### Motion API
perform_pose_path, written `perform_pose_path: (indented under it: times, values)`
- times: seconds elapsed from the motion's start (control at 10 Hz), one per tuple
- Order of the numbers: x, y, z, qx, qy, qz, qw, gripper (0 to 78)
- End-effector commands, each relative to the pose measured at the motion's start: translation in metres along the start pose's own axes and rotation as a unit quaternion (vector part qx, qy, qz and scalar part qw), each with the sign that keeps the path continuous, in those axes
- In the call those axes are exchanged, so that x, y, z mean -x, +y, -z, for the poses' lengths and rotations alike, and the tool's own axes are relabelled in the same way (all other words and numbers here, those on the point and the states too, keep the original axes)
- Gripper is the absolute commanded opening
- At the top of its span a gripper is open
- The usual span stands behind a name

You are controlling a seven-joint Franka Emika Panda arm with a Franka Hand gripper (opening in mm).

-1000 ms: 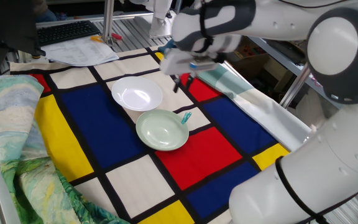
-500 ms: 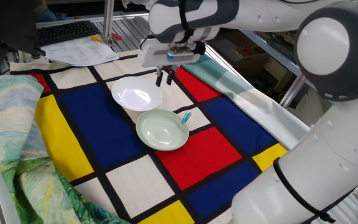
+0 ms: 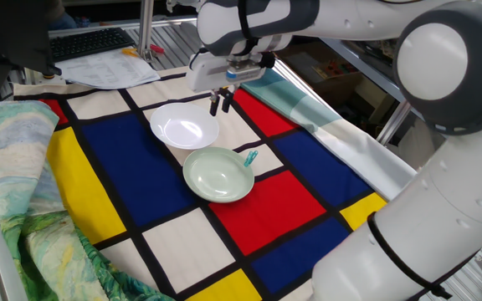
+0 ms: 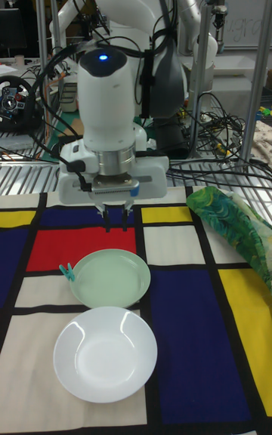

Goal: Use a clamp

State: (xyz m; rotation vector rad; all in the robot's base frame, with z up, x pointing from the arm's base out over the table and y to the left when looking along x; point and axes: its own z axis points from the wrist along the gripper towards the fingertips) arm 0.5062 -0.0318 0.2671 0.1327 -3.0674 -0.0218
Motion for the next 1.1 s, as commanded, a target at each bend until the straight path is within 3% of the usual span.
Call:
perform_pose_path:
  times: [0.1,0.5,1.1]
  values:
    - [0.012,0.031,0.004,0.001,-0.001,0.003,1.0000,1.2]
    - [0.019,0.046,-0.003,0.007,-0.004,0.008,0.9999,1.2]
    - [0.018,0.048,-0.001,0.005,-0.004,0.003,1.0000,1.2]
